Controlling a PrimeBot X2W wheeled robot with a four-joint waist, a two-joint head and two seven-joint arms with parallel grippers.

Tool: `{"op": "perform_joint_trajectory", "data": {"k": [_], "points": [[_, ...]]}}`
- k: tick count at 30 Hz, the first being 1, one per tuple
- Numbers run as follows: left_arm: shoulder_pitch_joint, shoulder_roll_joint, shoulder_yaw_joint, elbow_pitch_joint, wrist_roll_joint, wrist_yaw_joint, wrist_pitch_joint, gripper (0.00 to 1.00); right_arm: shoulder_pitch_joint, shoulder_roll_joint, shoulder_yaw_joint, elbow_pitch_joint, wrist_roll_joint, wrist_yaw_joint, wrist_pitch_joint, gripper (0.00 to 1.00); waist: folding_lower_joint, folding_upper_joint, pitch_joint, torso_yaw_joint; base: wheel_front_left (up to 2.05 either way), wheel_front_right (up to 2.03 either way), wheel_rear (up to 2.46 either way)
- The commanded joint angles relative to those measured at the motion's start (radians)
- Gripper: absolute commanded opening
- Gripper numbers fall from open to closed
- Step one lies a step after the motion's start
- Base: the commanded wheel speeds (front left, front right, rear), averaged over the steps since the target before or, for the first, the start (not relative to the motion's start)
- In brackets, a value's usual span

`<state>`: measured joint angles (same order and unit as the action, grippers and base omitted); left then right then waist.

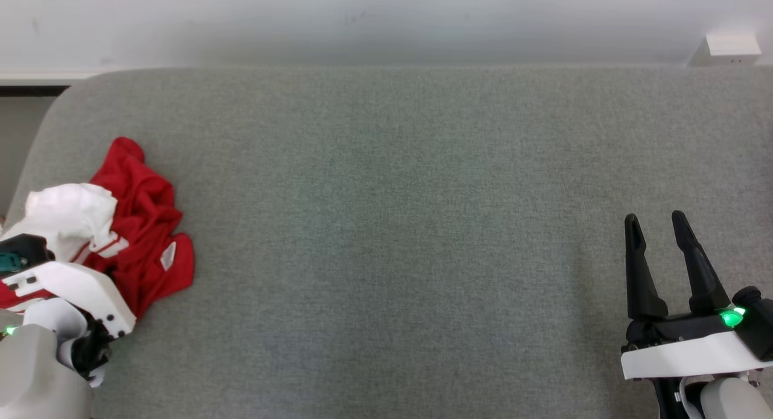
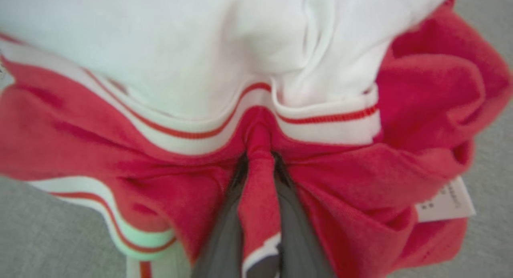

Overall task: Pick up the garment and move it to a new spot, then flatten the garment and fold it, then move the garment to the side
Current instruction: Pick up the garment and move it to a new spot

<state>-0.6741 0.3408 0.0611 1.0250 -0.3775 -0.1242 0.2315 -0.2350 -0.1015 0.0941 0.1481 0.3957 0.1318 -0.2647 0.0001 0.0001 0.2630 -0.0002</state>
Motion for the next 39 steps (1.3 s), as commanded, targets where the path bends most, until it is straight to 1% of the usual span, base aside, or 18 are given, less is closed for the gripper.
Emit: {"op": "perform_joint_trajectory", "data": {"k": [1, 5, 7, 13, 17, 21, 25, 29, 33, 36, 39], "points": [[0.020, -0.016, -0.028, 0.019, 0.016, -0.008, -0.008, 0.00, 0.016, -0.001, -0.003, 0.004, -0.013, -0.002, 0.001, 1.00, -0.0001, -0.0001, -0.027, 0.012, 0.00, 0.00, 0.00], [-0.002, 0.011, -0.097, -0.029, 0.030, -0.008, -0.053, 0.00, 0.031, 0.001, -0.012, 0.000, -0.009, -0.002, 0.001, 1.00, -0.0001, -0.0001, -0.089, 0.021, 0.00, 0.00, 0.00], [-0.007, 0.022, -0.116, -0.045, 0.029, -0.008, -0.057, 0.00, 0.039, 0.002, -0.016, 0.001, -0.008, -0.002, 0.001, 1.00, -0.0001, -0.0001, -0.106, 0.022, 0.00, 0.00, 0.00], [-0.015, 0.059, -0.239, -0.173, 0.005, -0.007, -0.067, 0.00, 0.093, 0.011, -0.031, 0.010, 0.008, -0.002, 0.001, 1.00, -0.0001, -0.0001, -0.221, 0.017, 0.00, 0.00, 0.00], [-0.008, 0.072, -0.299, -0.296, -0.017, -0.007, -0.055, 0.00, 0.128, 0.017, -0.043, -0.001, 0.011, -0.002, 0.001, 1.00, -0.0001, -0.0001, -0.276, 0.002, 0.00, 0.00, 0.00], [0.003, 0.070, -0.342, -0.448, -0.034, -0.005, -0.037, 0.00, 0.144, 0.016, -0.045, -0.011, 0.010, -0.002, 0.001, 1.00, -0.0001, -0.0001, -0.296, -0.018, 0.00, 0.00, 0.00], [0.014, 0.071, -0.379, -0.617, -0.014, -0.005, -0.024, 0.00, 0.147, 0.010, -0.035, -0.020, 0.016, -0.002, 0.001, 1.00, -0.0001, -0.0001, -0.302, -0.047, 0.00, 0.00, 0.00], [0.029, 0.058, -0.398, -0.779, -0.009, 0.004, -0.010, 0.00, 0.144, 0.012, -0.051, -0.016, 0.008, -0.002, 0.001, 1.00, -0.0001, -0.0001, -0.302, -0.086, 0.00, 0.00, 0.00], [0.035, 0.016, -0.420, -0.899, -0.022, 0.017, -0.012, 0.00, 0.142, 0.004, -0.067, -0.022, 0.004, -0.002, 0.001, 1.00, -0.0001, -0.0001, -0.301, -0.114, 0.00, 0.00, 0.00], [0.052, -0.019, -0.443, -0.951, -0.029, 0.027, -0.018, 0.00, 0.141, -0.002, -0.070, -0.026, 0.002, -0.002, 0.001, 1.00, -0.0001, -0.0001, -0.299, -0.136, 0.00, 0.00, 0.00], [0.092, -0.067, -0.475, -0.955, -0.041, 0.036, -0.036, 0.00, 0.137, -0.002, -0.066, -0.026, 0.006, -0.002, 0.001, 1.00, -0.0001, -0.0001, -0.287, -0.159, 0.00, 0.00, 0.00]]}}
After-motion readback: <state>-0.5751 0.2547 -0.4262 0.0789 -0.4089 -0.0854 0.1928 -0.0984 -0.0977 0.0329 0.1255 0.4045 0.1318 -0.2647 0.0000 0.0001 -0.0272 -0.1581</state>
